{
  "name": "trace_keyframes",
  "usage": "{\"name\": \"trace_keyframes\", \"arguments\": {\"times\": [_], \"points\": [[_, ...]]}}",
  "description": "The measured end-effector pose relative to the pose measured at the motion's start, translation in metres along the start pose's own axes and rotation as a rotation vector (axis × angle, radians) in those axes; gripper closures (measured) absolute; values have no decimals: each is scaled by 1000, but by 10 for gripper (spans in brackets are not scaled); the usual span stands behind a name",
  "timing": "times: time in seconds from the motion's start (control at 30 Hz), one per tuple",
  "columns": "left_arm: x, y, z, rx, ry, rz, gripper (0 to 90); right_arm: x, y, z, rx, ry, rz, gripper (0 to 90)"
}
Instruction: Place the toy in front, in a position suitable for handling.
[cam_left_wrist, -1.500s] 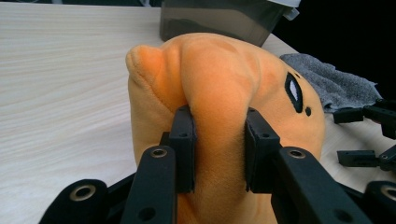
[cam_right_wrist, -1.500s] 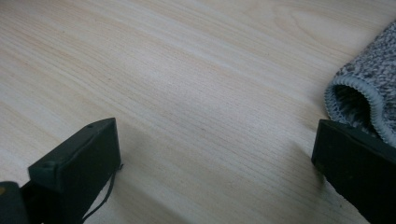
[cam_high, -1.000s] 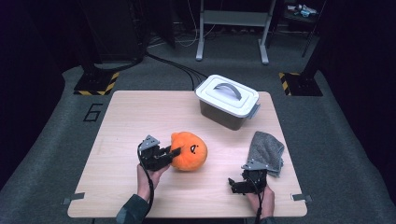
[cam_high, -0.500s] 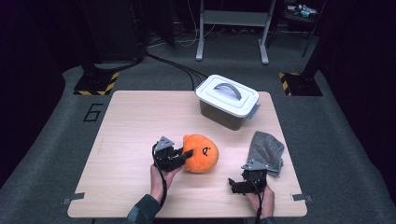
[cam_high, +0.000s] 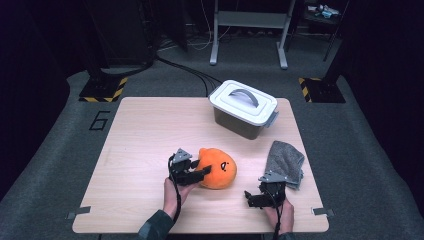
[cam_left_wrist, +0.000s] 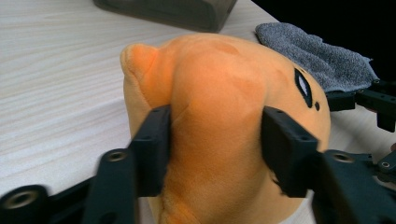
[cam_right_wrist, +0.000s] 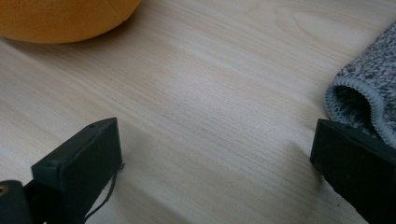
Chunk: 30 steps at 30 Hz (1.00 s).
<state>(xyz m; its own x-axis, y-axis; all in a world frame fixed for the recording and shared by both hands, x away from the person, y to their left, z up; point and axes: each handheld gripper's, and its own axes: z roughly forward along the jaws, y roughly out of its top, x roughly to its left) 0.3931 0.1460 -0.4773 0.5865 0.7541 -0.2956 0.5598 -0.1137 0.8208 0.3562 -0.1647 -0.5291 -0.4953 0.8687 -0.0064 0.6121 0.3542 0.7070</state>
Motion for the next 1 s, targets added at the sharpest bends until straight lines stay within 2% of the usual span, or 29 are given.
{"name": "trace_keyframes", "arguments": {"times": [0.03, 0.1, 0.27, 0.37, 0.57, 0.6, 0.8, 0.83, 0.9, 0.97, 1.0], "points": [[1, 0, -1, 6, -7, 8, 357, 0, 0, 0, 0, 0, 0, 12], [2, 0, -4, -10, -18, 3, 346, 0, 0, 0, 0, 0, 0, 12], [6, 0, -14, -6, -42, 20, 274, 0, 0, 0, 1, 1, 2, 13], [9, -2, -23, -10, -37, 27, 235, 0, 0, 0, 1, 1, 2, 13], [15, -5, -36, -7, -54, 44, 231, 0, 0, 0, 1, 1, 2, 13], [16, -7, -38, -6, -46, 48, 231, 0, 0, 0, 1, 1, 3, 13], [20, -14, -42, 12, -52, 72, 233, 0, 0, 0, 1, 1, 2, 13], [19, -15, -42, 17, -54, 62, 237, 0, 0, 0, 1, 1, 3, 13], [21, -18, -43, 34, -55, 81, 267, 0, 0, 0, 1, 1, 2, 13], [21, -19, -42, 37, -62, 75, 273, 0, 0, 0, 1, 1, 2, 13], [22, -20, -42, 40, -52, 88, 281, 0, 0, 0, 1, 1, 3, 13]]}}
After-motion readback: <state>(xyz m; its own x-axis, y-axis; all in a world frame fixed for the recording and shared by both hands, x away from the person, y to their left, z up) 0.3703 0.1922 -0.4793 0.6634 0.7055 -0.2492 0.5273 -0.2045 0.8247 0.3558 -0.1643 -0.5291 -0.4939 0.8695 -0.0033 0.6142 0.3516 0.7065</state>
